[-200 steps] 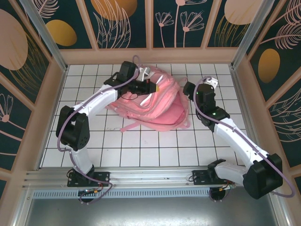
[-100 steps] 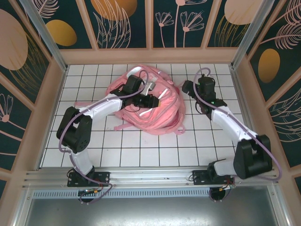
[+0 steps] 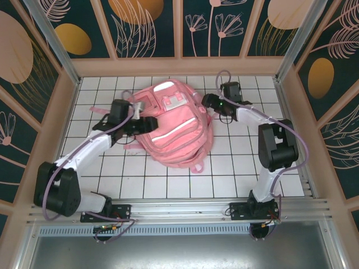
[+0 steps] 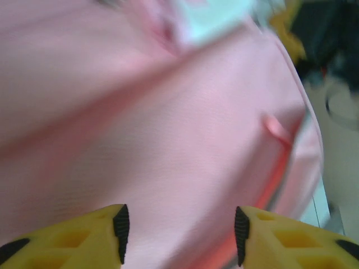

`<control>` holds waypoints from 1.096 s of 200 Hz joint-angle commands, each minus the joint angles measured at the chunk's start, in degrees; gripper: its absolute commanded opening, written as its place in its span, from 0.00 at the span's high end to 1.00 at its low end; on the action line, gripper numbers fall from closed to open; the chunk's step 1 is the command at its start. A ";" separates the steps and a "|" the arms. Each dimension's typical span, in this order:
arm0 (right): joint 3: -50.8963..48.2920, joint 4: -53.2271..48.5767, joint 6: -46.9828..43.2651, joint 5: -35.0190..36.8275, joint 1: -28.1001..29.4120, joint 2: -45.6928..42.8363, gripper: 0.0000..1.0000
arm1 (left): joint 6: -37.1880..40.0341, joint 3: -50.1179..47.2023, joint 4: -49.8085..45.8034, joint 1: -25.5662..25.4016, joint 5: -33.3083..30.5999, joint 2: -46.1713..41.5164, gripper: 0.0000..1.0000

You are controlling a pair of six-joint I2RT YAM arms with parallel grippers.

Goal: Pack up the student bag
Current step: Rotate the student bag at the top-center of the table.

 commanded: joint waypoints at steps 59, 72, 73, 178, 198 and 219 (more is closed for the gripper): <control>-13.21 6.87 -0.11 -1.66 4.49 -2.86 0.32 | -23.51 -13.67 3.20 15.92 -23.43 -4.40 0.37; -14.00 6.81 -0.98 -2.51 4.47 -2.81 0.33 | -25.76 -16.25 6.70 18.74 -23.60 -4.81 0.39; -14.05 6.76 -1.01 -2.57 4.45 -2.79 0.33 | -25.90 -16.42 7.16 18.92 -23.52 -4.79 0.40; -22.84 10.97 3.98 -0.09 18.43 -9.38 0.40 | -15.96 17.46 6.82 12.08 -9.33 33.22 0.54; -22.32 12.50 6.92 0.09 25.06 -9.34 0.40 | -10.34 29.49 1.58 8.92 -6.00 39.41 0.50; -18.82 12.44 8.57 -0.51 30.31 -7.51 0.37 | -6.48 36.88 -1.42 8.12 -5.45 42.40 0.44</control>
